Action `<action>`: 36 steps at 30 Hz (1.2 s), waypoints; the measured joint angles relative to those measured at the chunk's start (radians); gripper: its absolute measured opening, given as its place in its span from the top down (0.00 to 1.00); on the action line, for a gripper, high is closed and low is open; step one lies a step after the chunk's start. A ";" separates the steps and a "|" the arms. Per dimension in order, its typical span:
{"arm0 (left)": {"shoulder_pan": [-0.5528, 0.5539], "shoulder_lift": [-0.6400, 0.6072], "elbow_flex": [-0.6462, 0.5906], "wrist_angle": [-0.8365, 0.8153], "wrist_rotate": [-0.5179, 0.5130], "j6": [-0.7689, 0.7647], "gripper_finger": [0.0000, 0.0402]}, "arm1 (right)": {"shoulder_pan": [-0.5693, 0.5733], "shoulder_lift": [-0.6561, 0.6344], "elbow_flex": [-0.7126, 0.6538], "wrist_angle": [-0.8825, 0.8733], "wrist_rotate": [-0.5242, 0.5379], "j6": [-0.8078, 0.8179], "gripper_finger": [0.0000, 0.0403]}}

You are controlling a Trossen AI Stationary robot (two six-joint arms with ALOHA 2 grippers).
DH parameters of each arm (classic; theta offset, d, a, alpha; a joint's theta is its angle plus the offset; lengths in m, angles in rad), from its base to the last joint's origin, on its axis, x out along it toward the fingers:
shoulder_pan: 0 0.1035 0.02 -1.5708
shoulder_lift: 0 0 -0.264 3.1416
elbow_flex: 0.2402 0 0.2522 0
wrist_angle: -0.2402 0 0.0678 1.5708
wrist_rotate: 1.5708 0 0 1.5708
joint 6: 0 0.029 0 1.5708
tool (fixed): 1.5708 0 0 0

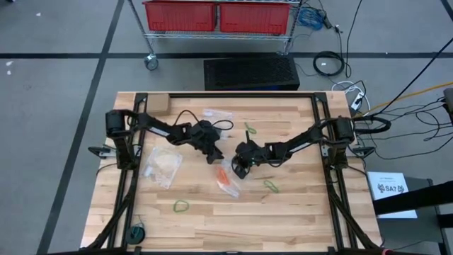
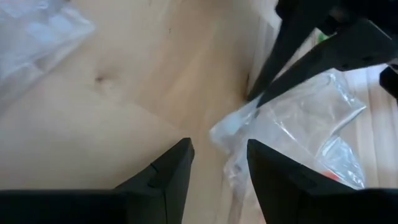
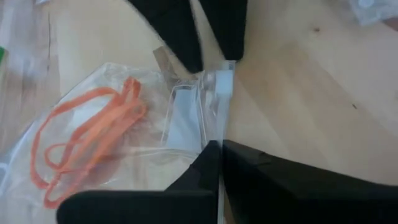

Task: Sort rubber bands
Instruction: Close the right transparent zip bag

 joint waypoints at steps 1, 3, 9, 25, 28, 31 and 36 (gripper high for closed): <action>0.004 -0.002 -0.001 -0.002 0.005 0.003 0.59 | 0.006 0.000 0.000 0.001 0.008 -0.005 1.00; 0.006 -0.002 -0.002 0.007 0.035 0.001 0.59 | 0.017 -0.001 -0.001 0.002 0.036 -0.012 1.00; -0.008 -0.001 -0.003 0.050 0.062 -0.008 0.59 | 0.024 -0.001 -0.002 0.037 0.054 -0.027 1.00; -0.037 0.000 -0.003 0.050 0.088 0.055 0.85 | 0.030 -0.031 -0.002 0.072 0.049 -0.053 1.00; -0.037 0.001 -0.004 0.066 0.090 0.068 0.97 | 0.035 -0.062 -0.002 0.052 0.048 -0.065 1.00; -0.037 0.001 -0.003 0.100 0.092 0.075 0.98 | 0.035 -0.097 -0.002 0.007 0.039 -0.050 1.00; -0.052 0.003 -0.006 0.163 0.088 0.099 0.99 | 0.035 -0.168 -0.001 -0.099 0.033 -0.041 0.96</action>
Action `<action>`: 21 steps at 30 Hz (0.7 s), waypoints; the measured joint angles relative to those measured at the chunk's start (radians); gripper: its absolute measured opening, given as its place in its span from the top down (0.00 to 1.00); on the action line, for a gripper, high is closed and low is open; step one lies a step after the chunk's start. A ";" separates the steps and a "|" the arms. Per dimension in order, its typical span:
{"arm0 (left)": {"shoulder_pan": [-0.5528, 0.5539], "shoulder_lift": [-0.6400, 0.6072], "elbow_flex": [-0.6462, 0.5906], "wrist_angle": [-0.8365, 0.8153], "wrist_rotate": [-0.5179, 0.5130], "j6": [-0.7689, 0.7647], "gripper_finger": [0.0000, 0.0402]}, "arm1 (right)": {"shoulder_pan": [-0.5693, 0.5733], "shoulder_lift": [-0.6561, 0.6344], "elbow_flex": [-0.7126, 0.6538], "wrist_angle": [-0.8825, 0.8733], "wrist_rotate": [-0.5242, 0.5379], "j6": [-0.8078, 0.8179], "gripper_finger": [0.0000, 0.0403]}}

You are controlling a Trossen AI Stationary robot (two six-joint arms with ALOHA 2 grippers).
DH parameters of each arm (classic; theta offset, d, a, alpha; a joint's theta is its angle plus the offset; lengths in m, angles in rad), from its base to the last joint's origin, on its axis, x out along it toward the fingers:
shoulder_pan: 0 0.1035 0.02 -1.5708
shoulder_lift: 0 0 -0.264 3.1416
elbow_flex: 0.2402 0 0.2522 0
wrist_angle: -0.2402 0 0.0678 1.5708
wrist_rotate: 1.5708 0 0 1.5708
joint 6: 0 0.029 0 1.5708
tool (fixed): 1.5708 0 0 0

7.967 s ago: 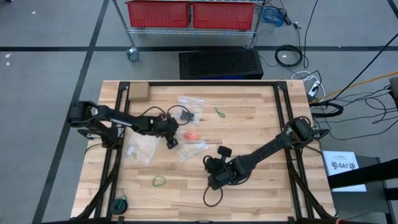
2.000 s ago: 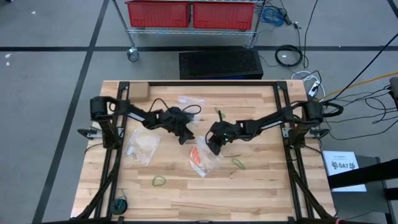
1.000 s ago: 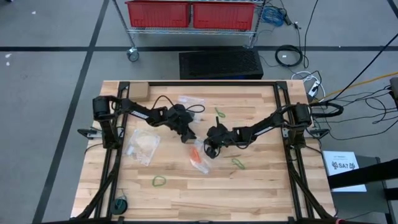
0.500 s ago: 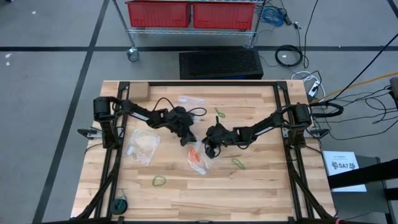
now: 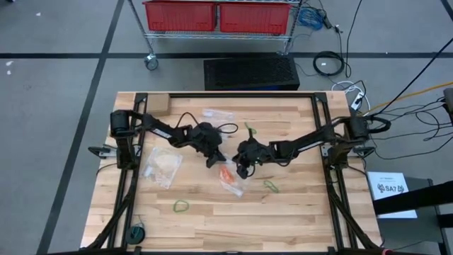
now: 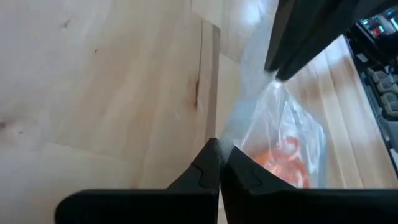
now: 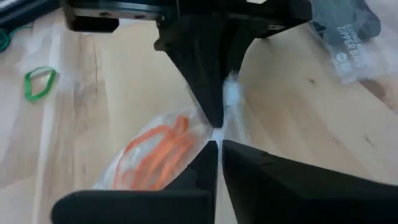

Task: Sort rubber bands
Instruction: Close the right transparent zip bag

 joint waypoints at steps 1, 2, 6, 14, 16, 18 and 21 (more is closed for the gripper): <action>-0.006 0.001 0.000 0.011 -0.010 0.001 0.99 | -0.002 -0.015 0.000 -0.025 -0.009 -0.004 0.94; -0.012 0.001 0.000 0.015 -0.026 0.011 0.99 | -0.007 -0.029 0.001 -0.044 -0.018 -0.010 0.92; -0.043 0.002 -0.001 0.009 -0.107 0.073 0.99 | -0.025 -0.092 0.001 -0.102 -0.041 -0.024 0.83; -0.104 0.001 0.000 0.033 -0.216 0.204 1.00 | -0.107 -0.109 0.002 -0.084 -0.217 -0.025 0.70; -0.109 0.001 0.000 0.035 -0.231 0.214 1.00 | -0.124 -0.093 0.001 -0.073 -0.243 -0.032 0.69; -0.111 0.000 0.000 0.037 -0.242 0.223 1.00 | -0.135 -0.081 0.001 -0.039 -0.261 -0.038 0.69; -0.110 0.000 0.000 0.044 -0.247 0.240 1.00 | -0.140 -0.060 0.002 0.009 -0.302 -0.039 0.69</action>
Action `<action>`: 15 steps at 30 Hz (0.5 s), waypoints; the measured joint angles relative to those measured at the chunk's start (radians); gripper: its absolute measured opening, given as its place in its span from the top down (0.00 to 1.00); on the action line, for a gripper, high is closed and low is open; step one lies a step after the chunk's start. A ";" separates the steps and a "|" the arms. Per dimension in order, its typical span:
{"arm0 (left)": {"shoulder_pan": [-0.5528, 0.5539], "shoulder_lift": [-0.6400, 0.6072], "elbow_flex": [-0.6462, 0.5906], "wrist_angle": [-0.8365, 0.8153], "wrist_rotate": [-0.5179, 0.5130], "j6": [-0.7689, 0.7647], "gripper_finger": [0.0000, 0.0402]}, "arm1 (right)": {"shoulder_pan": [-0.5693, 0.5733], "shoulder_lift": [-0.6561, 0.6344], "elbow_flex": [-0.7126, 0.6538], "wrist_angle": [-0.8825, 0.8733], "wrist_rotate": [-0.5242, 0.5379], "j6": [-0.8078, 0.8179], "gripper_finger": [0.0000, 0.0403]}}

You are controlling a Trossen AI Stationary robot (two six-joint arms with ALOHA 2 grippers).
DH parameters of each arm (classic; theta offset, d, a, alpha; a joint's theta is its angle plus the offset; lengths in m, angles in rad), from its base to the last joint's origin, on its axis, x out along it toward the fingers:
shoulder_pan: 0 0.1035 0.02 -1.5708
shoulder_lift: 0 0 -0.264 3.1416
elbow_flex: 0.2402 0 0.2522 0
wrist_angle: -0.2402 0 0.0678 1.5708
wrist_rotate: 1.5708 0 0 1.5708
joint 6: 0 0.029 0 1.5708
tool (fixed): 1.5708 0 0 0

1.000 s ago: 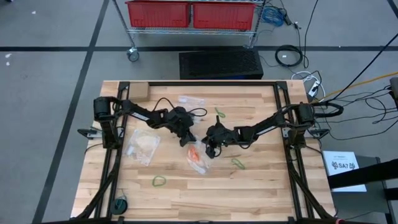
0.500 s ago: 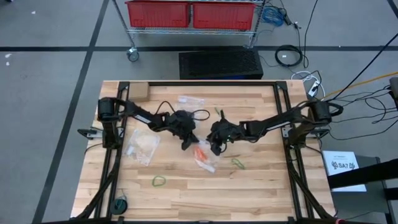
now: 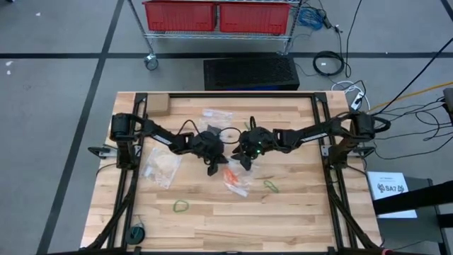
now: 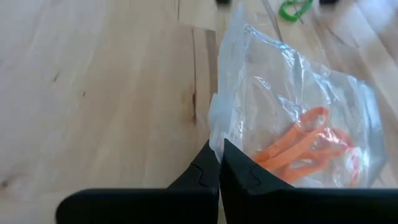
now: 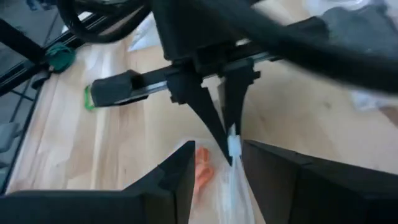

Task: Sort rubber bands
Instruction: Close the right transparent zip bag

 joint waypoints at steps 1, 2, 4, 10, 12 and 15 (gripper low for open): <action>0.000 0.000 0.001 0.006 0.000 0.001 1.00 | 0.001 0.008 0.000 0.010 -0.003 -0.008 0.69; 0.000 0.000 0.001 0.011 0.000 0.002 1.00 | 0.006 0.017 0.000 0.022 0.000 -0.014 0.69; 0.000 -0.001 0.001 0.018 0.000 0.020 1.00 | 0.012 0.019 0.000 0.025 0.015 -0.024 0.69; 0.000 -0.002 0.001 0.018 0.000 0.045 1.00 | 0.013 0.031 0.000 0.029 0.055 -0.042 0.69; 0.000 -0.002 0.002 0.018 0.000 0.048 1.00 | 0.014 0.041 0.000 0.032 0.054 -0.040 0.69; 0.000 -0.002 0.003 0.022 0.000 0.053 1.00 | 0.016 0.072 0.020 0.029 0.051 -0.037 0.69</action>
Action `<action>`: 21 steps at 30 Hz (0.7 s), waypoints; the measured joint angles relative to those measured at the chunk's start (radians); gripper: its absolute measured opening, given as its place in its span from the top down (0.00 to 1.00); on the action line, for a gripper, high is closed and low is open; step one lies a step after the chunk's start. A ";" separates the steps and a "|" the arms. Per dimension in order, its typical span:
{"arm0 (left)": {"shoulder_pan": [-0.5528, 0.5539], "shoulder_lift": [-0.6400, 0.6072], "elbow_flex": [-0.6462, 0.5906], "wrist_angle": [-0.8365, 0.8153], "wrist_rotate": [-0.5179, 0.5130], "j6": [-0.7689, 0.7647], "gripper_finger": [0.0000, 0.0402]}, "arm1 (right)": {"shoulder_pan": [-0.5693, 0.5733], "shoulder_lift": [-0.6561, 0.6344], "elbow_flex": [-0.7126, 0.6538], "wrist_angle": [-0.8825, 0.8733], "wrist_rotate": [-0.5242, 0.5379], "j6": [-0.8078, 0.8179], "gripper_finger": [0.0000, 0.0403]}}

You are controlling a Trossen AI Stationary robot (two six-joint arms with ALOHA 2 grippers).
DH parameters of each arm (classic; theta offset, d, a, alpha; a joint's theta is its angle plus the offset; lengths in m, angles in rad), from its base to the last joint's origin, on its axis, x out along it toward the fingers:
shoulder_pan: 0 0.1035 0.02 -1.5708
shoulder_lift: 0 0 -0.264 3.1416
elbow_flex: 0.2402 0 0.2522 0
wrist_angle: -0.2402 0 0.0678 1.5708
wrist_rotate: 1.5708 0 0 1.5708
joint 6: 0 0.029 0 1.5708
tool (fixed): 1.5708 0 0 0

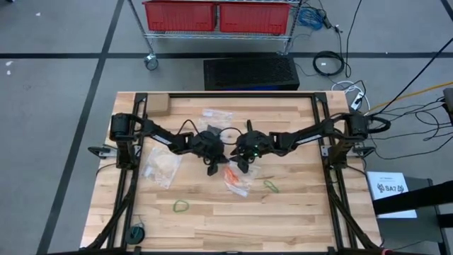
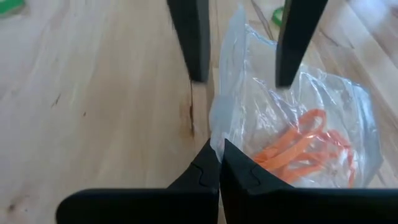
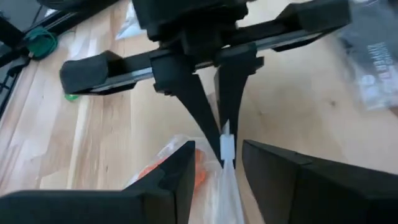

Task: Sort rubber bands
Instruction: Close the right transparent zip bag

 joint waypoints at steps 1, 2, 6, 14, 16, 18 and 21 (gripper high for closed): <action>0.000 0.000 0.002 -0.002 0.000 0.000 1.00 | -0.001 0.013 0.011 -0.002 0.001 0.000 0.69; 0.000 0.000 0.005 -0.004 0.000 0.000 1.00 | -0.001 0.025 0.027 -0.006 0.001 -0.005 0.69; 0.000 0.000 0.009 -0.004 0.000 0.001 1.00 | -0.001 0.048 0.067 -0.043 0.001 -0.024 0.69; 0.000 0.000 0.009 -0.001 0.000 0.014 1.00 | 0.000 0.047 0.075 -0.115 0.000 -0.025 0.82; 0.000 0.000 0.009 0.000 0.000 0.018 1.00 | 0.000 0.047 0.075 -0.115 0.000 -0.024 0.84; 0.000 0.000 0.009 0.000 0.000 0.018 1.00 | 0.000 0.047 0.075 -0.111 0.000 -0.024 0.86; 0.000 0.000 0.009 0.000 0.000 0.018 1.00 | 0.000 0.047 0.075 -0.122 0.000 -0.024 0.90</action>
